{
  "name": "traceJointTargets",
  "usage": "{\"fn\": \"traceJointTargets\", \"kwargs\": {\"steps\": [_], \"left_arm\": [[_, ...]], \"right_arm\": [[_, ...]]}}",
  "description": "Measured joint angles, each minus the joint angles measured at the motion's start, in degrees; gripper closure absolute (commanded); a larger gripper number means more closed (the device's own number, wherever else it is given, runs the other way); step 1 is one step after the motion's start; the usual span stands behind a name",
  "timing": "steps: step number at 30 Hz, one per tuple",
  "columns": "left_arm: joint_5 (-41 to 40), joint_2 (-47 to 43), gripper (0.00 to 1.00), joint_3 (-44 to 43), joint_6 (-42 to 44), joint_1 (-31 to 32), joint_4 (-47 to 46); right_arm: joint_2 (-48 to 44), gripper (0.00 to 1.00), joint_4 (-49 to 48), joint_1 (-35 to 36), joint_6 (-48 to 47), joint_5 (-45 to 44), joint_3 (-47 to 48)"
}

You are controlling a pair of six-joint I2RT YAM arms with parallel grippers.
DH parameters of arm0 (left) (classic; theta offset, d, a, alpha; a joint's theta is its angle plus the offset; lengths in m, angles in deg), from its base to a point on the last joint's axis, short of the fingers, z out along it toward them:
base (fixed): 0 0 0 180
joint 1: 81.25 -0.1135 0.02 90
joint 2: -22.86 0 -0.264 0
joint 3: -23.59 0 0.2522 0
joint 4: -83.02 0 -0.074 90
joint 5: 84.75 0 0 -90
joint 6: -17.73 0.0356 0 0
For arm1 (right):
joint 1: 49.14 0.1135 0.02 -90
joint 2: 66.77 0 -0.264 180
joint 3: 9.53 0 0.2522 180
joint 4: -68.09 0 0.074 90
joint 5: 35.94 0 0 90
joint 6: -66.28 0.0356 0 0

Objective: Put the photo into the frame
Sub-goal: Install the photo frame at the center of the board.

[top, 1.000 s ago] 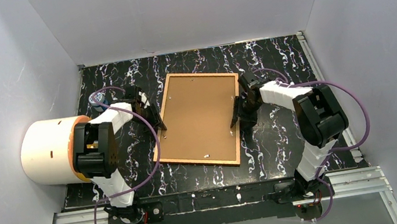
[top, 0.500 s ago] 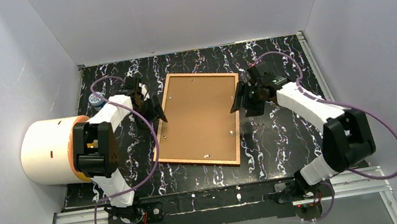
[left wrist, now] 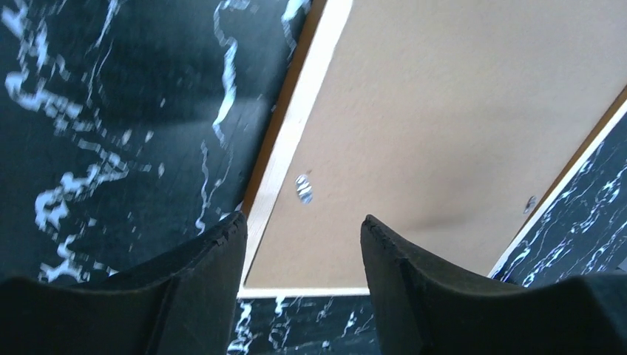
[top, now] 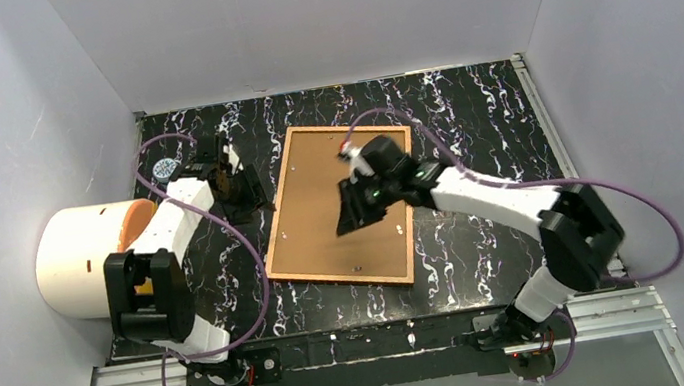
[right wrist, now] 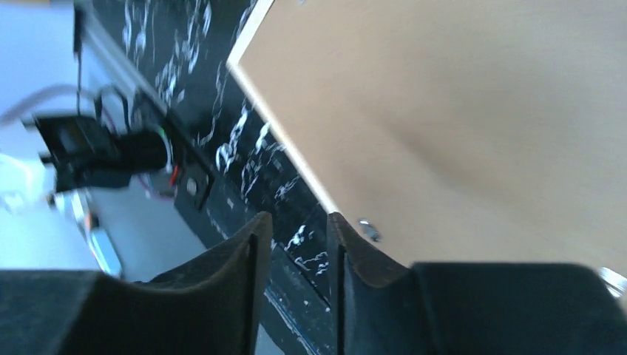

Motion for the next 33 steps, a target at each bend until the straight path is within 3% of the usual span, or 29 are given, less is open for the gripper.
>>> {"fn": "traceJointTargets", "kwargs": {"steps": [5,10,13,19,33], "left_arm": [[-0.68,-5.88,0.54,6.78,-0.26,-1.53,2.78],[0.96,-9.79,0.58,14.75,-0.63,-1.84,4.94],[2.03,-10.08,0.61,17.29,-0.70,-1.81,5.51],[2.14,-10.12,0.76,19.30,-0.61,-1.81,5.70],[-0.76,-9.11,0.80,21.62,-1.05,-1.81,5.70]], "right_arm": [[10.32,0.77,-1.95,11.65,-5.01,4.59,2.21],[20.20,0.77,-1.60,17.49,-8.07,5.35,7.56],[23.19,0.76,-1.38,18.47,-9.09,4.37,10.03],[26.05,0.72,-1.57,18.62,-9.86,2.27,13.00],[29.14,0.70,-2.62,19.10,-9.99,-1.25,15.96]]}}
